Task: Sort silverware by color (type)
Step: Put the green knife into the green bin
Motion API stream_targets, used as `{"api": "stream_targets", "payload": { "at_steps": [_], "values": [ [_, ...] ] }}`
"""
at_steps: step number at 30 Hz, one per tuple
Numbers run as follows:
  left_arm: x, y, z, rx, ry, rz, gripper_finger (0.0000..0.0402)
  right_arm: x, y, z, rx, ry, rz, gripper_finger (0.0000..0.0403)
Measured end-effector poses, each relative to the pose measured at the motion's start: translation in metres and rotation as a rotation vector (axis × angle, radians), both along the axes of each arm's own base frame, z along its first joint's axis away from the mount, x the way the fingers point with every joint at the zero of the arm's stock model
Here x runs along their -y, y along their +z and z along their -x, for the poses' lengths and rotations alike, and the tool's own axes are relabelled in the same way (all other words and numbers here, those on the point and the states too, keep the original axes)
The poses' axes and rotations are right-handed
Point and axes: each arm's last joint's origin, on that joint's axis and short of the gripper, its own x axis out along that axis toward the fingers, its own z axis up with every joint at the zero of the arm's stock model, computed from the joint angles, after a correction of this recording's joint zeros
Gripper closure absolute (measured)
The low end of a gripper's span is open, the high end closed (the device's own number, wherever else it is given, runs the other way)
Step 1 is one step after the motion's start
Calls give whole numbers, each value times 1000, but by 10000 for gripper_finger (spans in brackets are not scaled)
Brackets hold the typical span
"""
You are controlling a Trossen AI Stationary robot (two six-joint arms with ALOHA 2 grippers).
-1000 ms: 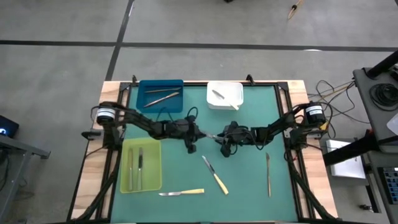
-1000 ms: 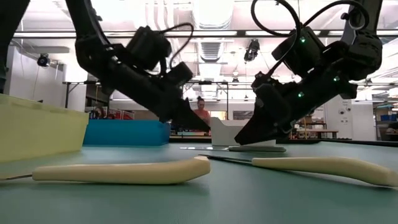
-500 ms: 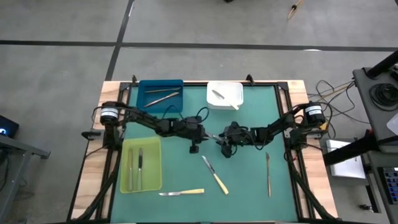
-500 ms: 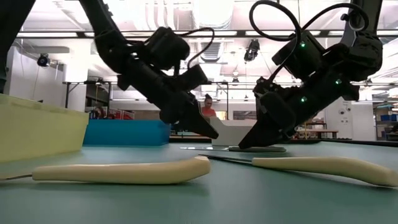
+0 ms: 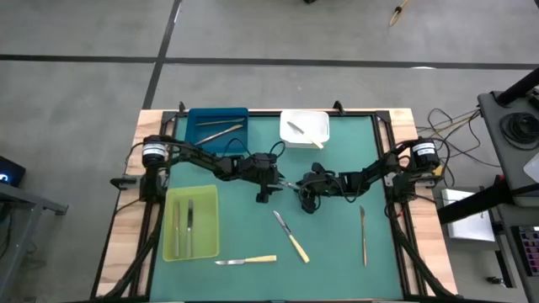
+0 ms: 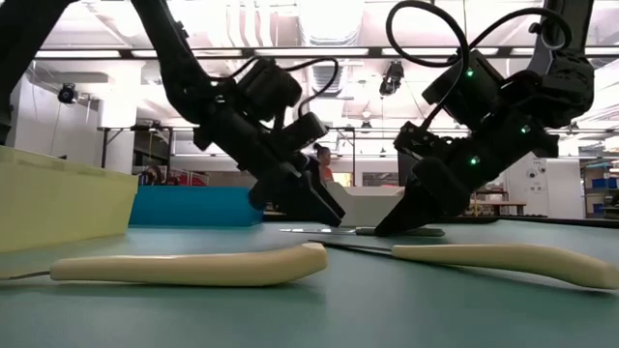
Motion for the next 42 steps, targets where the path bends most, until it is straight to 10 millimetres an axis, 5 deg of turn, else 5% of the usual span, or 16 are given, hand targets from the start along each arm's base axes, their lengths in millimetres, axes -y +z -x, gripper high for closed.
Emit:
{"api": "stream_targets", "payload": {
  "at_steps": [11,20,29,32,37,42],
  "values": [
    [-7,-13,-15,-13,17,23,205,0,-22,2,-79,15,7,383],
    [-10,-16,-13,-49,25,31,214,1,-22,0,-84,76,87,399],
    [-8,-32,-10,-117,-3,86,347,1,-19,-2,-48,36,35,397],
    [-9,-32,-10,-117,6,81,389,0,-14,-3,-19,6,-5,396],
    [-9,-32,-10,-118,10,80,398,1,10,-4,64,-57,-87,395],
    [-9,-35,-10,-125,18,92,400,0,35,19,-58,-156,-244,395]
  ]
}}
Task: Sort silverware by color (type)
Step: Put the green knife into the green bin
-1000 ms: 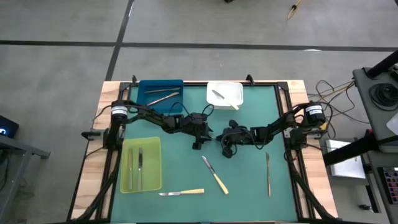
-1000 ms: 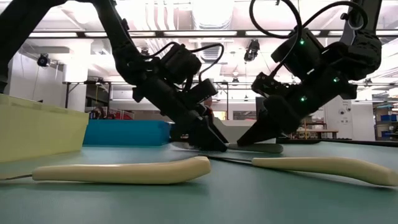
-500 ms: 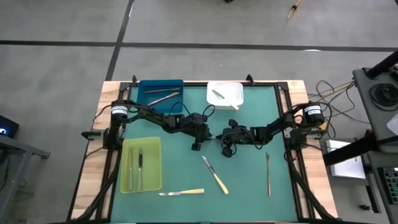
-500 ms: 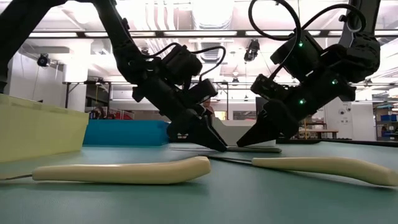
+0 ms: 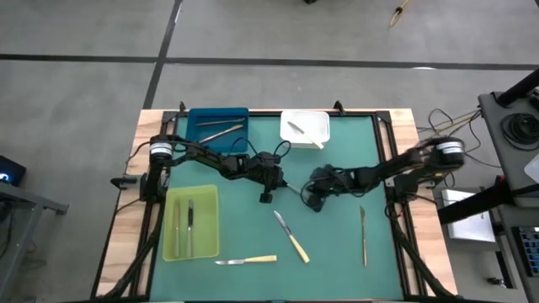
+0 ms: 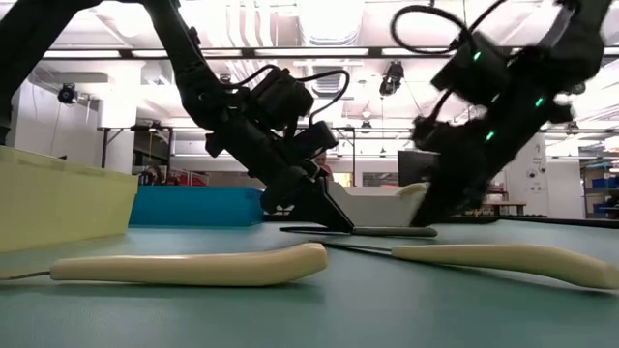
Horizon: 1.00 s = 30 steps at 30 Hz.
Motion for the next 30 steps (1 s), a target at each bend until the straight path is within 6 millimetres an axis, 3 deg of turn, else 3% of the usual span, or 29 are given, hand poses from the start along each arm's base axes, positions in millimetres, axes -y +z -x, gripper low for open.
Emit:
{"api": "stream_targets", "payload": {
  "at_steps": [5,8,12,16,25,30],
  "values": [
    [0,-1,-2,34,14,16,401,-3,22,31,-117,-112,-123,394],
    [0,1,-3,59,1,28,401,-9,34,35,-42,-47,-91,394],
    [0,1,-3,65,5,41,401,-15,33,40,-33,40,-33,389],
    [0,1,-3,60,20,54,401,-16,24,43,-47,57,-23,361],
    [0,0,-2,56,23,59,401,-23,-15,44,20,145,38,252],
    [0,0,-2,55,23,60,401,-23,-40,44,-38,131,66,230]
  ]
}}
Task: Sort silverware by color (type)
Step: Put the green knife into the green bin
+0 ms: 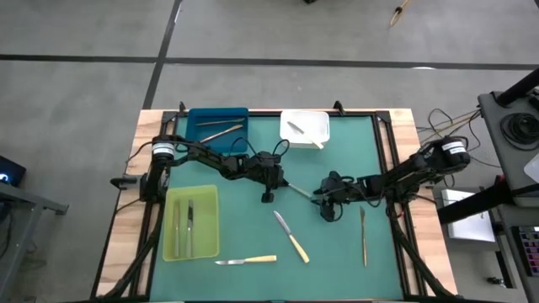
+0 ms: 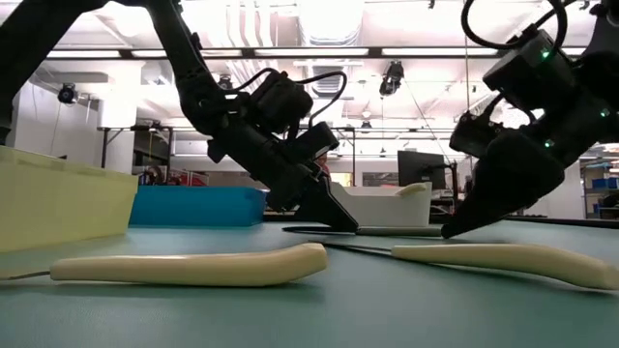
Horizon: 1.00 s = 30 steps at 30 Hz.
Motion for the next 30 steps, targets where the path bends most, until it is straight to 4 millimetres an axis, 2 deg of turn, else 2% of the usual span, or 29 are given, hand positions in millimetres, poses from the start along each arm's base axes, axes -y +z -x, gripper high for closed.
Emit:
{"api": "stream_targets", "payload": {
  "at_steps": [5,10,19,27,30],
  "values": [
    [0,0,0,1,1,4,401,0,-21,-9,-4,6,71,248],
    [0,0,0,0,3,7,401,1,-36,-16,23,-21,157,288],
    [-1,3,-1,28,-2,22,401,3,-42,-16,29,-49,228,378],
    [-2,24,0,62,32,51,393,3,-37,-16,94,-63,182,379],
    [-2,31,2,57,35,35,382,6,-37,-16,110,-99,93,379]
  ]
}}
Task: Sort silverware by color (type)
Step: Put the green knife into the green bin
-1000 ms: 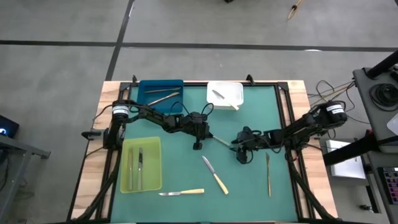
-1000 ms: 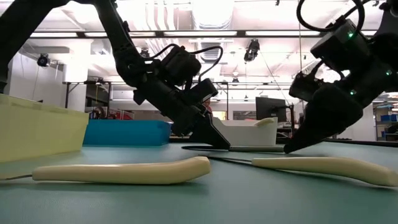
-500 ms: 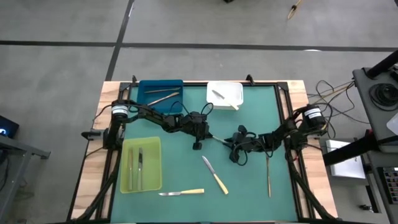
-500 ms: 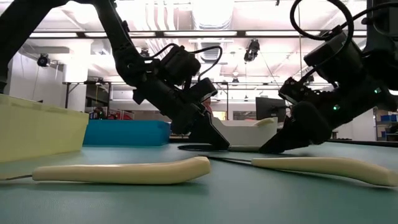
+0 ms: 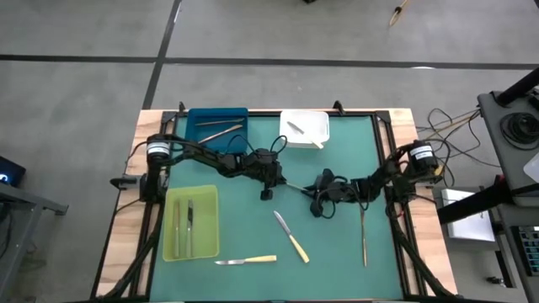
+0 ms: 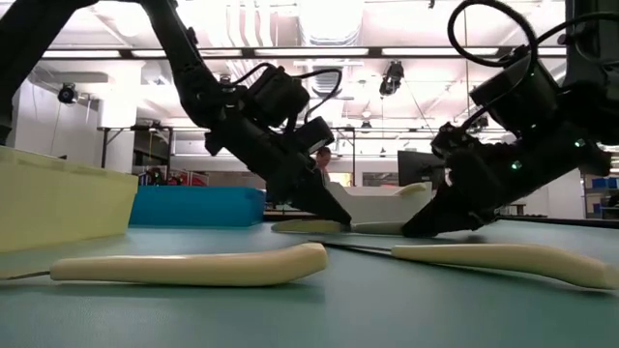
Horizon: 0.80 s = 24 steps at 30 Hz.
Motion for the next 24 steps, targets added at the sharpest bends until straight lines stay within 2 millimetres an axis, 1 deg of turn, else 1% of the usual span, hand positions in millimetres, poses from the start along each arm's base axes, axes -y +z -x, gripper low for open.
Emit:
{"api": "stream_targets", "payload": {
  "at_steps": [2,7,9,13,17,21,24],
  "values": [
    [0,4,1,1,12,-26,376,1,0,-1,16,-18,-52,379],
    [-3,18,1,27,54,-69,371,1,3,-2,54,-22,-54,379],
    [-3,27,3,32,74,-85,370,1,5,-3,69,-22,-54,379],
    [-4,55,9,80,118,-119,370,1,8,-4,97,-25,-54,379],
    [-3,83,24,140,145,-145,370,1,14,-7,162,-37,-42,379],
    [1,112,47,226,159,-157,370,1,20,-10,226,-40,-36,379],
    [5,124,65,283,173,-144,370,1,26,-11,263,-46,-33,379]
  ]
}}
